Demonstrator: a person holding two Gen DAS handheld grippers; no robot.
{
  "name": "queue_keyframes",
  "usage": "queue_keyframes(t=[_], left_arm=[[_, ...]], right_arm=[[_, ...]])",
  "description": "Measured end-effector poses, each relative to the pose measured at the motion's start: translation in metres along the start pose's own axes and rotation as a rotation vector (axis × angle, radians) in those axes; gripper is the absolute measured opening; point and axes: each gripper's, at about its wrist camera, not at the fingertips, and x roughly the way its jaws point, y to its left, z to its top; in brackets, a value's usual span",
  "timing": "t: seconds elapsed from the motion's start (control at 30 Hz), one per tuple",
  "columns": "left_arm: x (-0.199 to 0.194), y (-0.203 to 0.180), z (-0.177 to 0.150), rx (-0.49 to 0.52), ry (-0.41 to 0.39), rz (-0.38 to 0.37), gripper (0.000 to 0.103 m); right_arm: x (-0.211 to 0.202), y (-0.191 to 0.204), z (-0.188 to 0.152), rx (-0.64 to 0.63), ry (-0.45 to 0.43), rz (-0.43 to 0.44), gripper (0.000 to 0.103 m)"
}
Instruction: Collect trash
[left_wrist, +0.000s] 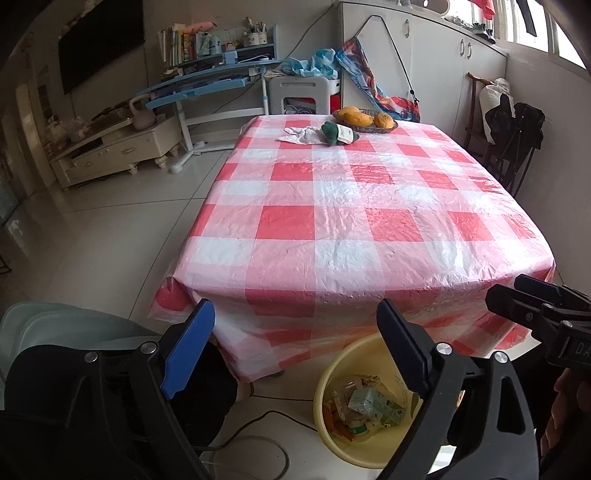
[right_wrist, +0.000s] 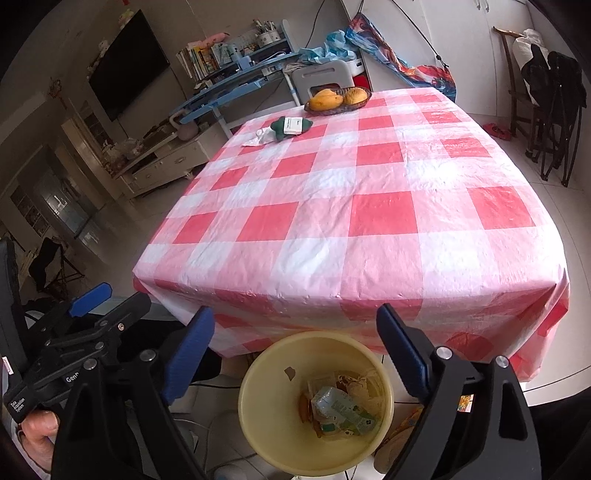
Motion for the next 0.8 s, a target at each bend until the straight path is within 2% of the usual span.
queue_keyframes(t=[0.27, 0.43, 0.8], left_arm=[[0.002, 0.006, 0.002, -0.029, -0.012, 0.033, 0.089], [0.0, 0.012, 0.006, -0.055, -0.029, 0.027, 0.089], [-0.005, 0.017, 0.009, -0.086, -0.054, 0.019, 0.091]], right_arm=[[-0.001, 0.003, -0.001, -0.025, -0.013, -0.031, 0.088], [0.003, 0.005, 0.0, -0.04, -0.014, -0.07, 0.089], [-0.002, 0.006, 0.001, -0.068, -0.075, -0.124, 0.091]])
